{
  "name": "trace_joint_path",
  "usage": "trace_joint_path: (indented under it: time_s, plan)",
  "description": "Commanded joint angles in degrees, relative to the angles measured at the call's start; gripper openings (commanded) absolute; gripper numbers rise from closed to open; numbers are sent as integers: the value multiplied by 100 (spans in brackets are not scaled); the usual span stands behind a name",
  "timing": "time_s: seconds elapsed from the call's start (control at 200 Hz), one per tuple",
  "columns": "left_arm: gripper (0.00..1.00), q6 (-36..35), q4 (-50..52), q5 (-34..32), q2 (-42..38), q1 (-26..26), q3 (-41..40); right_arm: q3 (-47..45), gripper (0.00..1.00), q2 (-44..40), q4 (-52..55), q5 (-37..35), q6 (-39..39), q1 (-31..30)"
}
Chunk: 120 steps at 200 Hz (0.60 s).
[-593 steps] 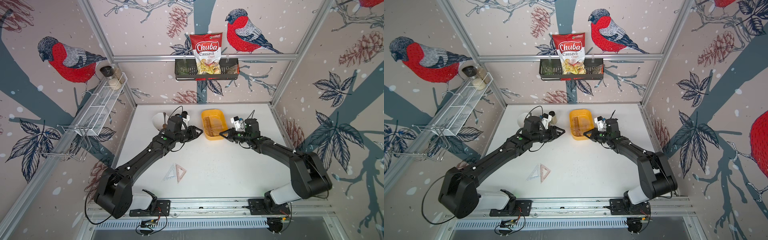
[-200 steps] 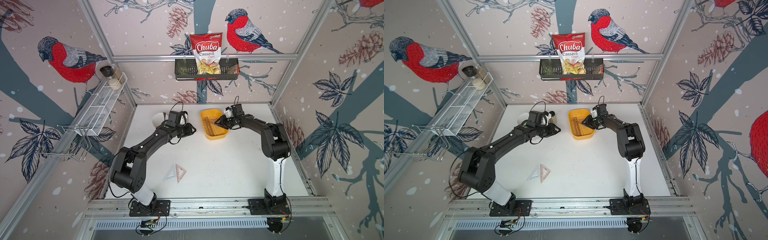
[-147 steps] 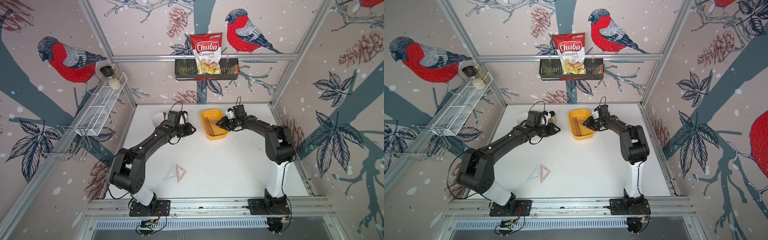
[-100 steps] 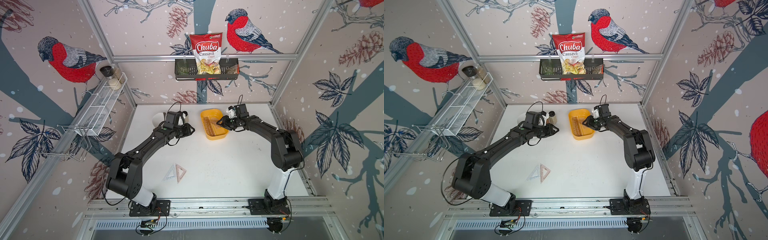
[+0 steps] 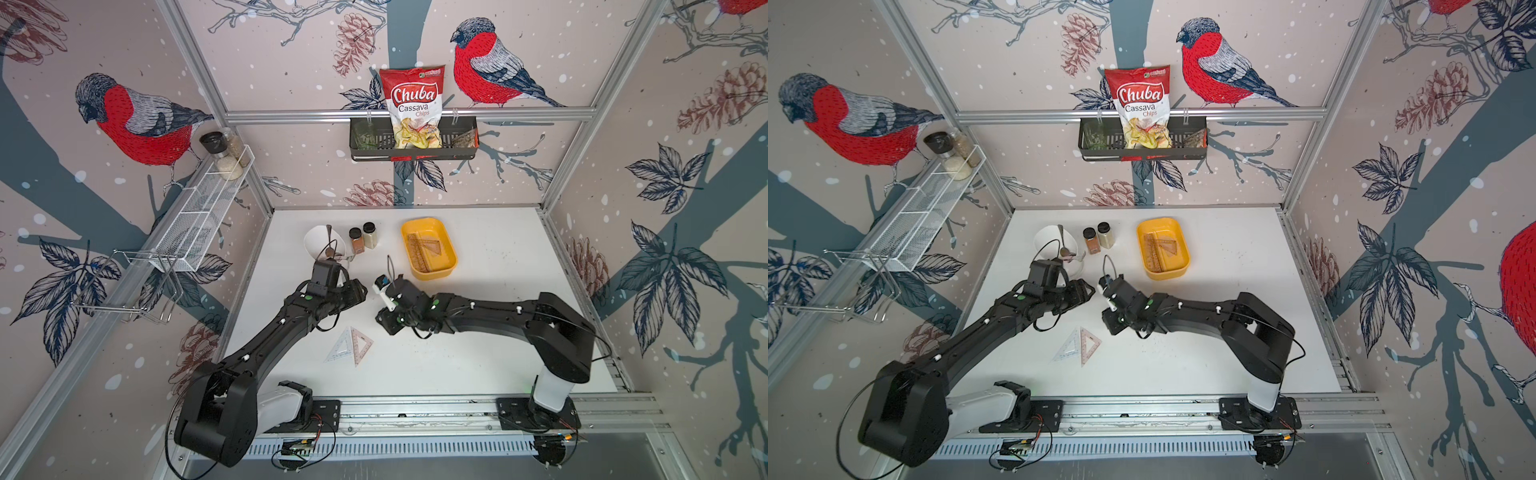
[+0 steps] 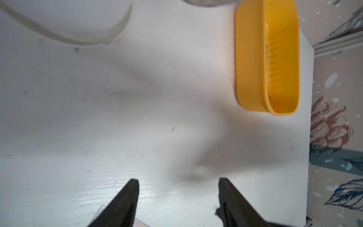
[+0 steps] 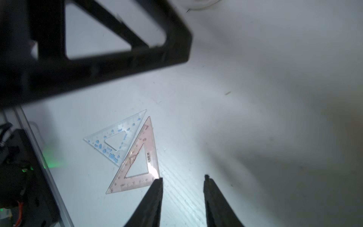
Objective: Put the scattered rulers into the storage box
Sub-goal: Move the ruler to the center of the board.
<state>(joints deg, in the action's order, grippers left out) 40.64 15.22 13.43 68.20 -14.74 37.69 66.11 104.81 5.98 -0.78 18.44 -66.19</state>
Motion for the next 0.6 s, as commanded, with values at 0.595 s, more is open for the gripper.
trace_joint_path:
  time_s: [0.595]
  plan:
    - [69,-26,39,440,-344,605,-241,639,41,1398,-150,-1539,-660,-834]
